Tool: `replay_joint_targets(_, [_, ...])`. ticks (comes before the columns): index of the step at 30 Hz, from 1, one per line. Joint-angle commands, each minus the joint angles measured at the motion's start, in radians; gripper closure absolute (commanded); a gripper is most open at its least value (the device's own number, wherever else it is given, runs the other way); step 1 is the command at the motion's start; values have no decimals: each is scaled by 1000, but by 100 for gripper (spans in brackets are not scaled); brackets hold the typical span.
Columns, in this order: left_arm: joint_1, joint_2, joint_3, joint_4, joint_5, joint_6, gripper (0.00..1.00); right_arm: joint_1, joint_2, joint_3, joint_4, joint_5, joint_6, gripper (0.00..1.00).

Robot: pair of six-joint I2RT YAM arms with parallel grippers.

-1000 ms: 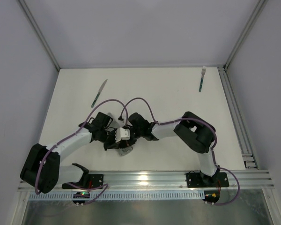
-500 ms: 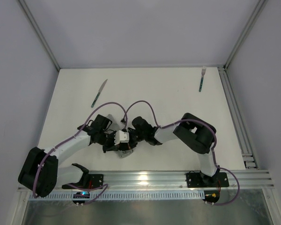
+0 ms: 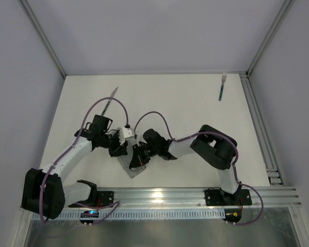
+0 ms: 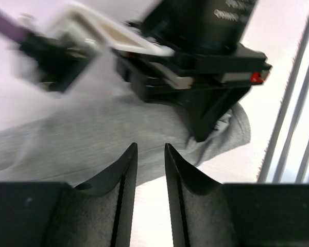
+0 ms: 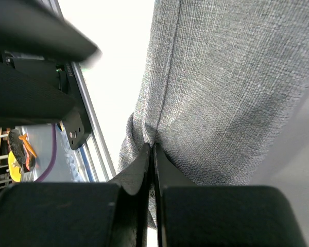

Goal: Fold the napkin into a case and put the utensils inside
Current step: Stuff the top corner of the smaller-rectangle-folded napkin into the folded napkin.

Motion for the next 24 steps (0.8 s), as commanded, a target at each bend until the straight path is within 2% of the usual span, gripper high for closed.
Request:
replay_joint_targets(1, [54, -48, 66, -30, 86, -60, 69, 19, 26, -23, -107, 52, -32, 97])
replay_joint_targets(2, [54, -51, 61, -21, 70, -71, 69, 21, 23, -21, -107, 55, -35, 97])
replay_joint_targets(5, [57, -53, 20, 74, -96, -210, 69, 21, 13, -23, -112, 75, -41, 97])
replay_joint_targets(6, [60, -53, 3, 204, -263, -280, 63, 22, 2, -29, -112, 84, -43, 97])
replay_joint_targets(7, [63, -48, -8, 257, -325, -386, 61, 27, -1, -30, -110, 101, -43, 97])
replay_joint_targets(8, [66, -29, -13, 292, -371, -411, 57, 28, -6, -34, -107, 104, -44, 97])
replay_joint_targets(10, [74, 7, 6, 303, -382, -418, 51, 39, -6, -32, -97, 105, -41, 97])
replay_joint_targets(12, [74, 50, 39, 273, -340, -402, 51, 44, -3, -26, -90, 102, -41, 97])
replay_joint_targets(13, [74, 54, 47, 237, -274, -392, 53, 44, -4, -27, -84, 101, -38, 97])
replay_joint_targets(14, [74, 54, 49, 216, -231, -349, 56, 44, -9, -30, -75, 99, -32, 97])
replay_joint_targets(15, [74, 33, 47, 185, -173, -317, 66, 42, -15, -46, -46, 98, -26, 97])
replay_joint_targets(16, [72, 15, 44, 103, -80, -275, 69, 44, -26, -55, -31, 96, -6, 97])
replay_joint_targets(18, [74, -48, 37, 11, -14, -157, 74, 41, -33, -64, -3, 95, 14, 97])
replay_joint_targets(19, [72, -60, 38, -60, -25, -136, 75, 42, -35, -64, 2, 96, 34, 97])
replay_joint_targets(21, [74, -65, 41, -80, -119, -137, 74, 42, -36, -64, 17, 117, 51, 97])
replay_joint_targets(23, [78, -53, 33, -3, -341, -221, 74, 39, -39, -55, -1, 147, 58, 97])
replay_joint_targets(24, [109, -45, 29, 25, -382, -247, 76, 39, -38, -49, -15, 176, 58, 97])
